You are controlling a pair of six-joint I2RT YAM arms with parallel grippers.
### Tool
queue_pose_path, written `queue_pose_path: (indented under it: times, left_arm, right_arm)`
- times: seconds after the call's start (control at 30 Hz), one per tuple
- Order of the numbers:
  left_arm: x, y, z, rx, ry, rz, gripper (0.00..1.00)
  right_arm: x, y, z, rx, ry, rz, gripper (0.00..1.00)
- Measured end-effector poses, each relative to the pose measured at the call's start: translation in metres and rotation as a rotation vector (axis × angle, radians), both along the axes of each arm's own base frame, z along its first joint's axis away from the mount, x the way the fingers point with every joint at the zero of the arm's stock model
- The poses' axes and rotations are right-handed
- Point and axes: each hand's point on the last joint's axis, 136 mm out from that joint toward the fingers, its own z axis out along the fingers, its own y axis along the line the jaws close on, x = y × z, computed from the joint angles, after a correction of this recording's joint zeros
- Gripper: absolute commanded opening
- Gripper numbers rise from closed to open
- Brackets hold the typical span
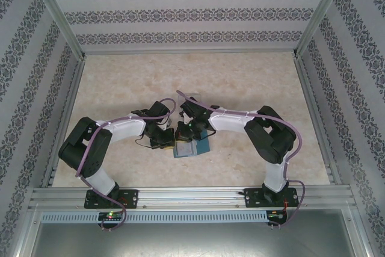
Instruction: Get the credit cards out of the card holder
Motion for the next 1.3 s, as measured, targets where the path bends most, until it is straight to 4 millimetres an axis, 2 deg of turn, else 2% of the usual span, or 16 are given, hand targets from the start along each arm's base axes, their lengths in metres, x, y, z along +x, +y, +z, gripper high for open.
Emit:
queue_pose_path:
  times: [0.23,0.57,0.97,1.13,1.3]
  left_arm:
    - [0.000,0.000,0.000,0.001,0.000,0.000,0.04]
    - [0.001,0.001,0.000,-0.003,0.002,0.005,0.04]
    - [0.001,0.001,0.000,-0.002,0.002,0.004,0.04]
    - [0.001,0.001,0.000,-0.001,0.000,0.001,0.04]
    - [0.001,0.002,0.000,0.000,-0.003,-0.003,0.04]
  right_arm:
    - [-0.004,-0.003,-0.006,-0.021,0.021,0.001,0.10]
    - [-0.005,-0.018,-0.009,-0.123,0.001,0.004,0.32]
    - [-0.004,-0.052,-0.005,-0.395,-0.096,0.050,0.53]
    - [-0.003,-0.067,-0.003,-0.489,-0.123,0.061,0.58]
    - [-0.005,-0.085,-0.005,-0.575,-0.128,0.072,0.58]
